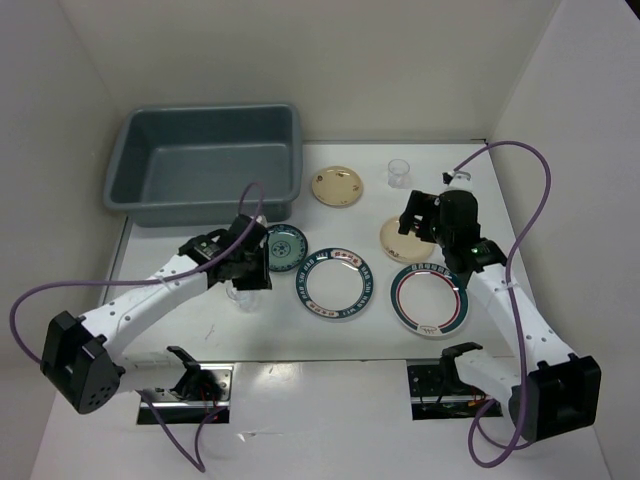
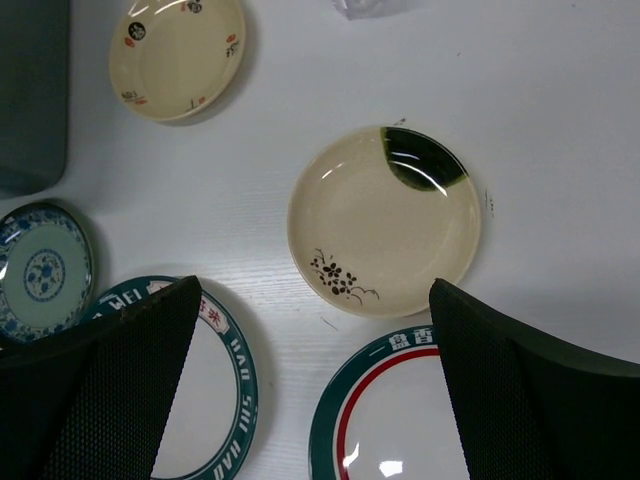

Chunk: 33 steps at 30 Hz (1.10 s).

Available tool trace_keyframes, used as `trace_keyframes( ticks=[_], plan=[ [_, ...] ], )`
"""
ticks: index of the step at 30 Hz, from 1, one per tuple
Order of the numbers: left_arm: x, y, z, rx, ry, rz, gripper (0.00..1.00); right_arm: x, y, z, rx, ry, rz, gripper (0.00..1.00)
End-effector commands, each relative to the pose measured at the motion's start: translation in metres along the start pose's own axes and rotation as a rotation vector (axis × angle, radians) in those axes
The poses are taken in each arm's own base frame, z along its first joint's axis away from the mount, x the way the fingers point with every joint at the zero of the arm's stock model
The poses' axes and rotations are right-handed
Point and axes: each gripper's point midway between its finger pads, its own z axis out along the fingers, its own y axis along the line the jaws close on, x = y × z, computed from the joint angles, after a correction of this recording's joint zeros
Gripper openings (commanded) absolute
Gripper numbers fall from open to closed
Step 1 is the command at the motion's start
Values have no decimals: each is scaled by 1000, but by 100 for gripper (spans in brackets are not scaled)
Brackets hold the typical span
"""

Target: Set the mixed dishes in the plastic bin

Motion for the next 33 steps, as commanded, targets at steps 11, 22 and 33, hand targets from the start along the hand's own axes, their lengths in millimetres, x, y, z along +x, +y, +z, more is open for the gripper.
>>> trace_keyframes(
  ticks=[11,22,33],
  plan=[
    [2,25,-4,-204,-65,-102,38,-32,8,-20,-22,-115,12,100],
    [4,42,19,-339,-28,-61,39,-32,8,-20,-22,-115,12,100],
    [9,47,46,-371,3,-10,19,-35,8,-21,-28,-132,6,100]
  ],
)
